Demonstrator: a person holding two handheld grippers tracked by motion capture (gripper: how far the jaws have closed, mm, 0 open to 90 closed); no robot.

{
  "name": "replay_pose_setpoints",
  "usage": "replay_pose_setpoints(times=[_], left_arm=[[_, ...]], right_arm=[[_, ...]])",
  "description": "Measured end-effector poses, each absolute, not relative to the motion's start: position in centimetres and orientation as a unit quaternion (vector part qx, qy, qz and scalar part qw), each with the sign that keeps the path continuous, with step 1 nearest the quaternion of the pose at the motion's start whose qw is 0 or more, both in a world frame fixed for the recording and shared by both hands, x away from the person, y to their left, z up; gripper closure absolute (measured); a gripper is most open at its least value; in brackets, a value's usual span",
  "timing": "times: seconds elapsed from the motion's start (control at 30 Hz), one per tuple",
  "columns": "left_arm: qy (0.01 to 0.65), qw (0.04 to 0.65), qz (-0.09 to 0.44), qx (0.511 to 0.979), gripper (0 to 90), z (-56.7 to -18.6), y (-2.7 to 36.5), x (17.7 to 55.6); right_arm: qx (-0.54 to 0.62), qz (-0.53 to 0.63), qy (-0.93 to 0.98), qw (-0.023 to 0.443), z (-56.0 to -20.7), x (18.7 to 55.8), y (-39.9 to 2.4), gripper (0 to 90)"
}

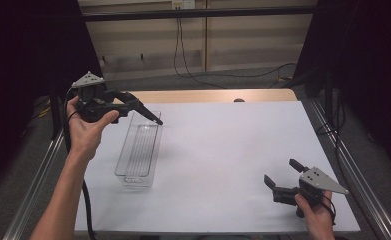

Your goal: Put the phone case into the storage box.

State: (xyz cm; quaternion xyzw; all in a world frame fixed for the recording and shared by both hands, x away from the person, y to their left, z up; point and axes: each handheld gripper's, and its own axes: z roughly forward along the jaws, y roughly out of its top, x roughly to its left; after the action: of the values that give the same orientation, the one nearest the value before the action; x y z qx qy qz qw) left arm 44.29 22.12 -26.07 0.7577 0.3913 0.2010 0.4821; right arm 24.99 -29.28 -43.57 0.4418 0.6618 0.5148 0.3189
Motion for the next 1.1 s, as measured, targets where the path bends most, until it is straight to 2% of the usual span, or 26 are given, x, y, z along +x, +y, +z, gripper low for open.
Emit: replay_pose_setpoints(times=[1.1], left_arm=[[0.462,0.427,0.235,0.741,13.1,-28.3,21.1,47.6]], right_arm=[[0.438,0.516,0.666,0.314,-43.6,25.0,-29.2,0.0]])
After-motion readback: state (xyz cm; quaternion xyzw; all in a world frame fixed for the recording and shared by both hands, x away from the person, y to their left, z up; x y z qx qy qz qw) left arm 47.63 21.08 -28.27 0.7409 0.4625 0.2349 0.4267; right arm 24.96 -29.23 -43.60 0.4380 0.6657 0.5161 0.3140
